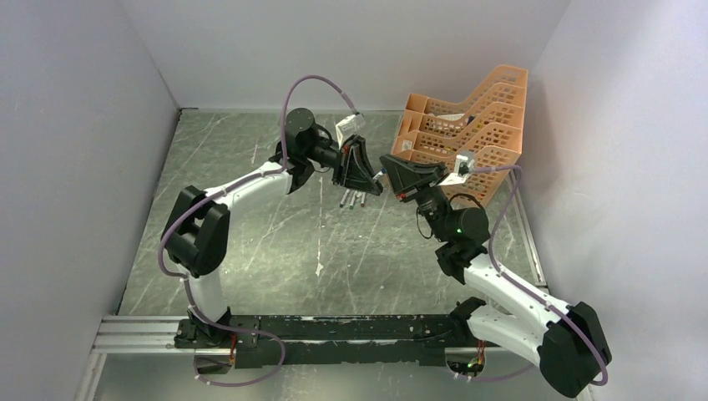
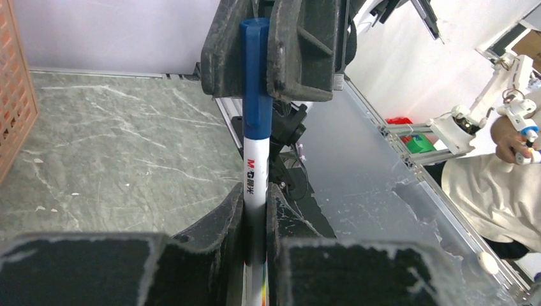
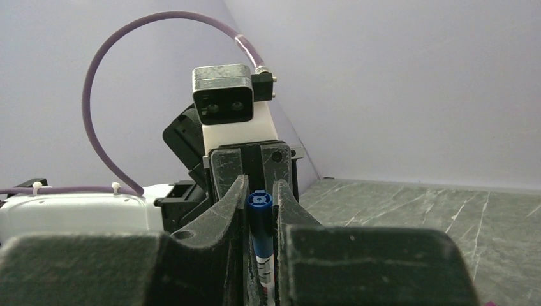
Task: Insert the pens into the pen caps
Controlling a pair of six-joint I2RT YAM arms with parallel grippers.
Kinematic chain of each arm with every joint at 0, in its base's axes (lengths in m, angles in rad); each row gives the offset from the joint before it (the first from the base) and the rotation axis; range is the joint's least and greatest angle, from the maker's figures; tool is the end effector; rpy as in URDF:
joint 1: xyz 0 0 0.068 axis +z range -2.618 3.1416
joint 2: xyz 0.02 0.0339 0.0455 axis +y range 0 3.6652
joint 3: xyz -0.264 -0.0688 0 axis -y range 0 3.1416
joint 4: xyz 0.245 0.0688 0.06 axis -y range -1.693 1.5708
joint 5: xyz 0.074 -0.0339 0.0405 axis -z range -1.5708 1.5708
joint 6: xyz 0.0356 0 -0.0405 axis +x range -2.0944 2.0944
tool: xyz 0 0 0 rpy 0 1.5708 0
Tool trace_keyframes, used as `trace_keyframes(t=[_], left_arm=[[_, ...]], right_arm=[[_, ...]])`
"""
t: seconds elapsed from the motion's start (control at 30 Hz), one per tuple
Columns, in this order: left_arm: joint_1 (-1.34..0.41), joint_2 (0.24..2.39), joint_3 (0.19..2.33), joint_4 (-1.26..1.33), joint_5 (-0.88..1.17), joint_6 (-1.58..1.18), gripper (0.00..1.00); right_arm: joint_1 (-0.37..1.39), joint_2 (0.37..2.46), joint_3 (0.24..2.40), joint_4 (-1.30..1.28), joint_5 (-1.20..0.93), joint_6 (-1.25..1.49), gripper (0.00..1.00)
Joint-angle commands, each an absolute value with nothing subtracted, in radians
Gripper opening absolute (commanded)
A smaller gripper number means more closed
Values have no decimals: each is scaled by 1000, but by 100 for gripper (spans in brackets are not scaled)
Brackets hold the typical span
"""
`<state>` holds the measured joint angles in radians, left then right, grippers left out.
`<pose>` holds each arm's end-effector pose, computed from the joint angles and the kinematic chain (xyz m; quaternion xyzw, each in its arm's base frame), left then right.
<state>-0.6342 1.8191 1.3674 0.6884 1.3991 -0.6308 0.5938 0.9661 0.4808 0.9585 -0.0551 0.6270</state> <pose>0.3090 -0.2708 0.3352 0.5067 0.4725 -0.6766 0.2494 0.1747 0.1203 0.3194 -0.0148 0.5218 0.5006 0.6906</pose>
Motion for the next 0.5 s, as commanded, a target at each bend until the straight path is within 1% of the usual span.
trace_keyframes(t=[0.0,0.33,0.47], left_arm=[[-632,1794,1559,939,1119,-676,7],[-616,1865,1653,1042,1121,-803,7],[-617,1879,1670,1042,1123,-823,7]], right_arm=[[708,1073,359,559,-334,672,0],[736,1134,342,607,-325,691,0],[754,1165,352,622,-320,693,0]])
